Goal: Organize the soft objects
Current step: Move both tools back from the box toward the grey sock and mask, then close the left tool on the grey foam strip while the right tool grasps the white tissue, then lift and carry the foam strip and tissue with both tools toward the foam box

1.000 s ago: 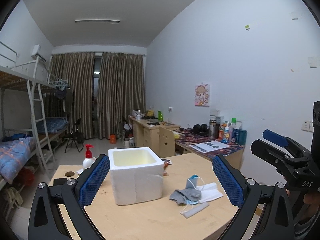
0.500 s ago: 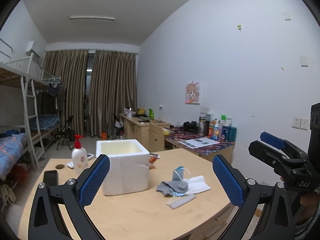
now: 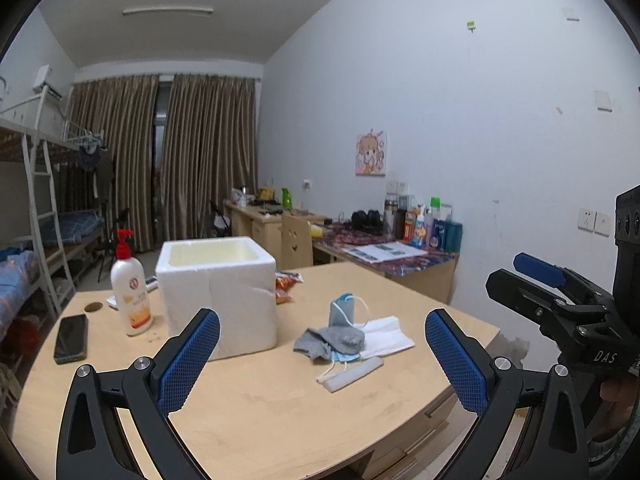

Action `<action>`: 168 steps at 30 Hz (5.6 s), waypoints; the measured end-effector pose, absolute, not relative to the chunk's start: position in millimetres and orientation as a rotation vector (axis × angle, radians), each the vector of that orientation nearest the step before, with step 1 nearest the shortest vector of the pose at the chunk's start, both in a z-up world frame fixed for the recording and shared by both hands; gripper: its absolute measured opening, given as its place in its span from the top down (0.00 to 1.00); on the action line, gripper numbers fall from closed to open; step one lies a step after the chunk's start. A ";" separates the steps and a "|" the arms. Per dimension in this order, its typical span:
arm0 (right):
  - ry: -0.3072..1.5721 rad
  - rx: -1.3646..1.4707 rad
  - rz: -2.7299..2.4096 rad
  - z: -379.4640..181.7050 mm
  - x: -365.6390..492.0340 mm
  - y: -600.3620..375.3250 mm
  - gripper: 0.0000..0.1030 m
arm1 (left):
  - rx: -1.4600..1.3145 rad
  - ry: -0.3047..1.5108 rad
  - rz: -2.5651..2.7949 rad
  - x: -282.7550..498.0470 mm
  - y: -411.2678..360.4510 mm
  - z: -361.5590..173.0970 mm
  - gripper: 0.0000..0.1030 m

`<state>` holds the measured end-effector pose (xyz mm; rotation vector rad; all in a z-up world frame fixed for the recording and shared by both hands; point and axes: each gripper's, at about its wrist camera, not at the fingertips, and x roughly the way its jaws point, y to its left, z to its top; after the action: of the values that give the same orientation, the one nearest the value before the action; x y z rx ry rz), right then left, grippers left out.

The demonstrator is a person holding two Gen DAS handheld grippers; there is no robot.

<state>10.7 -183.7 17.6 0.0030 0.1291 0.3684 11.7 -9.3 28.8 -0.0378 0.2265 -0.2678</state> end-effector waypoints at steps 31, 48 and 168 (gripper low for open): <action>0.406 0.056 0.246 -53.6 119.5 -226.3 0.00 | 0.045 0.540 -0.447 150.1 -57.4 -71.7 0.00; 0.494 0.085 0.236 -83.7 160.0 -242.3 0.00 | 0.110 0.733 -0.540 192.6 -82.1 -111.2 0.20; 0.613 0.067 0.329 -76.4 170.7 -283.6 0.92 | 0.274 0.727 -0.683 177.7 -108.8 -113.6 0.38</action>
<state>170.7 -283.6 -76.4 0.0668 0.6130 0.3293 177.7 -108.8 -113.6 0.2739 0.7275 -0.6830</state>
